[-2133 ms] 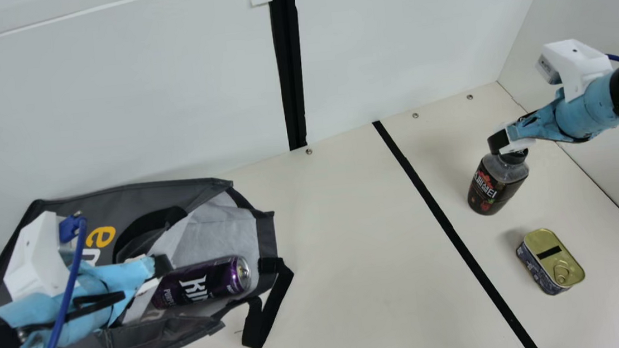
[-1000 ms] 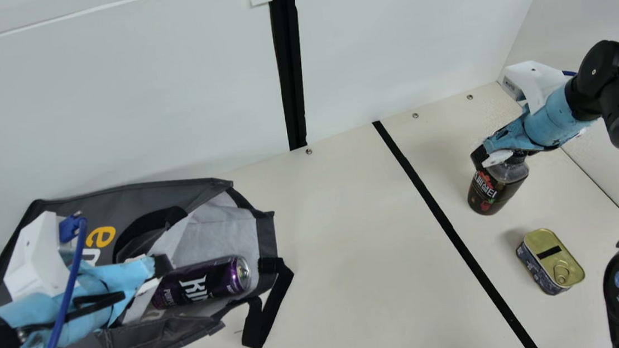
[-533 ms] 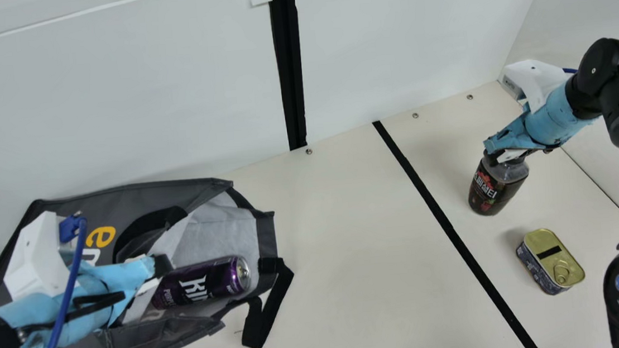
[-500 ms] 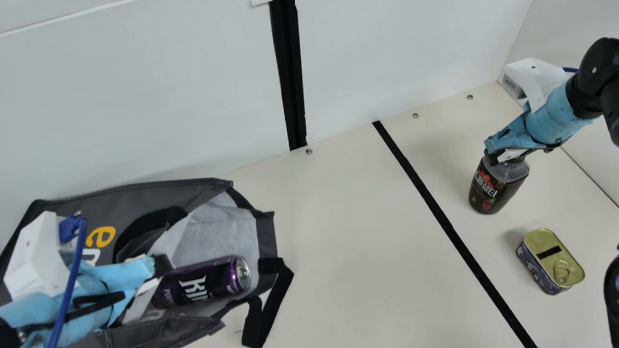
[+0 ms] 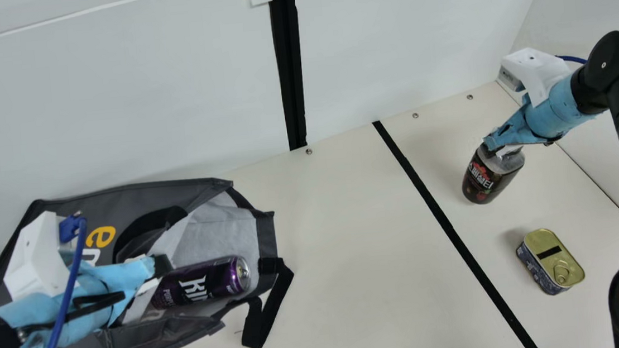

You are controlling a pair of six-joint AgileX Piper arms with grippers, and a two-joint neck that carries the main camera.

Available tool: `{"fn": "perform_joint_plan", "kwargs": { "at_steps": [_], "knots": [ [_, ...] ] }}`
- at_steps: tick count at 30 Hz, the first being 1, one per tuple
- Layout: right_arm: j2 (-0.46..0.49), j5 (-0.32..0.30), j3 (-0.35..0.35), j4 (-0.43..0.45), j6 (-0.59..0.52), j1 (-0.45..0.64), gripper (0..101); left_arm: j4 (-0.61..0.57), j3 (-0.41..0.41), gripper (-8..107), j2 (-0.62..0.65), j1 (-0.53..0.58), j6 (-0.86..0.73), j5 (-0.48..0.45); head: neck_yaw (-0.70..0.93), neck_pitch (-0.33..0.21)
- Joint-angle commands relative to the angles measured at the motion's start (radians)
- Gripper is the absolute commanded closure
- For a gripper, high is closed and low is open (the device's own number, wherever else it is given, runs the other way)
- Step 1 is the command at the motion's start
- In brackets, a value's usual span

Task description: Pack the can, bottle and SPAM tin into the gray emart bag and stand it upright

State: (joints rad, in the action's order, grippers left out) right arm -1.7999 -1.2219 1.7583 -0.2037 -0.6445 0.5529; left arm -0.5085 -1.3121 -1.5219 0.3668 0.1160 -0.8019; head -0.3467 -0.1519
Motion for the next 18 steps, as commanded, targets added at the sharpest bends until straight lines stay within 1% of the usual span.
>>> {"fn": "perform_joint_plan", "kwargs": {
  "at_steps": [1,12,18],
  "knots": [
    [0.005,0.002,-0.001,-0.014,-0.022,-0.004,101,0.0,0.0,107,0.0,0.0,0.0,0.0,-0.002,-0.023],
    [0.052,0.002,-0.011,-0.074,-0.159,-0.041,101,0.0,0.0,107,0.0,0.0,0.0,0.0,-0.002,-0.023],
    [0.084,0.002,-0.029,-0.104,-0.219,-0.066,101,0.0,0.0,107,0.0,0.0,0.0,0.0,-0.002,-0.023]
  ]
}}
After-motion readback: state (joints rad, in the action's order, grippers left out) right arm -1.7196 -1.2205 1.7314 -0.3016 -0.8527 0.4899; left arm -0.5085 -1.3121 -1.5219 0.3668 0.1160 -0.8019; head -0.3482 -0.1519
